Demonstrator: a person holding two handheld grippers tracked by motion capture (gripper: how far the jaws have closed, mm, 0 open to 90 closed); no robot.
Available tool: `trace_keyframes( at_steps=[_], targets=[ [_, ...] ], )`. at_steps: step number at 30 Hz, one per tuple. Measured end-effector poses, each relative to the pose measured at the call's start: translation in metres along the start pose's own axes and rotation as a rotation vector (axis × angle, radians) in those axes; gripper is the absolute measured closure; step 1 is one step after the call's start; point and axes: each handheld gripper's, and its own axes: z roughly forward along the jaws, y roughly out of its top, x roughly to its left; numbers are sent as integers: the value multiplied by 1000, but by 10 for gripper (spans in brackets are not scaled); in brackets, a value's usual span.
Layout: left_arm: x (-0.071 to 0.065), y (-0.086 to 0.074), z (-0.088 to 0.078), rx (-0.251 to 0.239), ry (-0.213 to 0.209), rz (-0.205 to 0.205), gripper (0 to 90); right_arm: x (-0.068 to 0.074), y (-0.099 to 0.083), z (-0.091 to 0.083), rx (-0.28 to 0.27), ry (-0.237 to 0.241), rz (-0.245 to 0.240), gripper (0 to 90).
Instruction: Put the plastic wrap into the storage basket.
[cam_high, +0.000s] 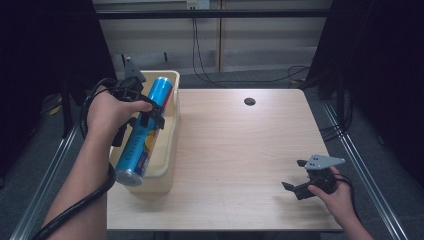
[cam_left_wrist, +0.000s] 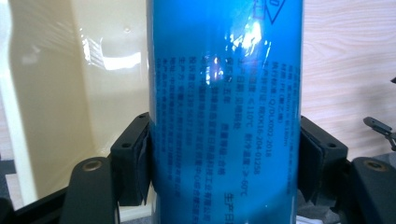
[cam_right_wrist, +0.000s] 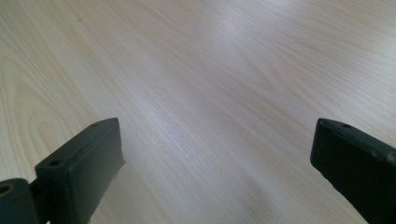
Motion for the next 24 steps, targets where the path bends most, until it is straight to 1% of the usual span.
trace_keyframes(
  at_steps=[3,4,5,7,10,12,15,17,19,20,22,24],
  targets=[
    [4,-1,1,4,7,-5,323,0,0,0,2,-1,1,21],
    [6,-1,2,2,10,-17,323,0,0,0,0,-2,0,21],
    [7,-2,3,4,8,-16,323,0,0,0,0,-2,0,21],
    [11,-3,6,7,25,-28,323,0,0,0,1,-8,3,21],
    [14,-5,10,18,29,-38,323,0,0,-1,-3,-10,7,21],
    [16,-6,12,29,21,-44,323,0,0,-1,-5,-4,7,21],
    [18,-7,16,29,30,-44,323,0,0,-1,-6,-6,6,21],
    [18,-7,16,37,25,-48,323,0,0,-1,-4,-6,2,21],
    [18,-7,17,32,24,-50,323,0,0,0,-2,-9,0,22],
    [19,-7,17,35,15,-53,323,0,0,0,-3,-8,0,22],
    [19,-8,20,32,28,-57,323,-1,0,-1,-5,-8,-1,22],
    [20,-8,22,40,30,-59,323,-1,0,-2,-9,-11,2,22]
  ],
)
